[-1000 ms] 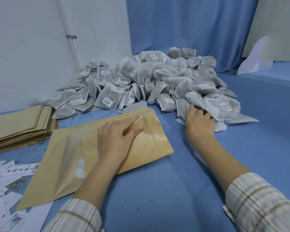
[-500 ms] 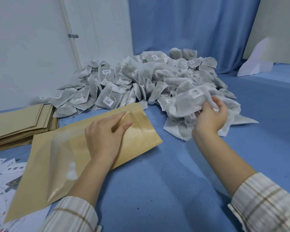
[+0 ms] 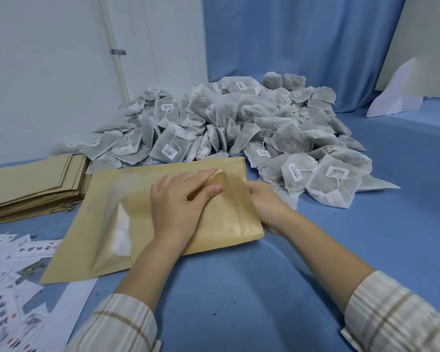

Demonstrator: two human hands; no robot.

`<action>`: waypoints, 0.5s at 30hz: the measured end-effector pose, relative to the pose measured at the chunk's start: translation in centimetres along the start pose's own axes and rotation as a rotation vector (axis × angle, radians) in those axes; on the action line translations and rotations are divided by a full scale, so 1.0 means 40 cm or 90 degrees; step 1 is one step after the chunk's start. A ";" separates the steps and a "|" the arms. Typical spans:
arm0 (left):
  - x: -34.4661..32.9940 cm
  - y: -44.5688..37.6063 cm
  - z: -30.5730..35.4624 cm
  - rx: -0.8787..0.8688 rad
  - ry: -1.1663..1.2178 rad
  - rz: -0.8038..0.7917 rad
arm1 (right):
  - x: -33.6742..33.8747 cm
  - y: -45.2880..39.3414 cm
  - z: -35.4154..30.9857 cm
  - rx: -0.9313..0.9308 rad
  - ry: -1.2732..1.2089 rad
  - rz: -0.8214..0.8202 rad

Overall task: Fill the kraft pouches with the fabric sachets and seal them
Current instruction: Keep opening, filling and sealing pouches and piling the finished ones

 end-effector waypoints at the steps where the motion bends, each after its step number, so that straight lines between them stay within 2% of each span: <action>1: -0.002 0.002 0.005 -0.015 0.013 -0.005 | -0.012 0.007 0.009 -0.009 0.056 -0.069; 3: -0.013 0.009 0.014 -0.040 0.033 -0.033 | -0.025 0.017 0.035 -0.022 0.183 -0.172; 5: -0.022 0.012 0.015 -0.050 0.033 -0.057 | -0.024 0.017 0.038 0.023 0.264 -0.204; 7: -0.020 0.007 0.001 -0.041 0.011 -0.055 | -0.007 0.001 0.005 0.103 0.205 -0.120; 9: -0.010 -0.001 -0.019 -0.018 -0.019 -0.041 | 0.067 -0.027 -0.017 0.190 0.211 0.097; 10: -0.005 -0.005 -0.027 -0.007 -0.027 -0.032 | 0.105 -0.040 -0.015 0.217 0.293 0.194; 11: -0.002 -0.008 -0.031 0.003 -0.032 -0.026 | 0.130 -0.050 -0.001 0.218 0.429 0.236; 13: 0.001 -0.012 -0.034 0.020 -0.038 -0.021 | 0.147 -0.067 0.065 0.138 0.689 0.155; 15: -0.001 -0.012 -0.035 0.025 -0.041 -0.025 | 0.158 -0.072 0.099 0.096 0.760 0.114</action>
Point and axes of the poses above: each hand's wrist, its own y-axis away from the middle knuckle, its own x-axis out of the back of the hand, z = x × y, the point moved 7 cm from there along -y, towards the middle knuckle, and after that the axes turned 14 degrees about z, right-handed, at the moved point
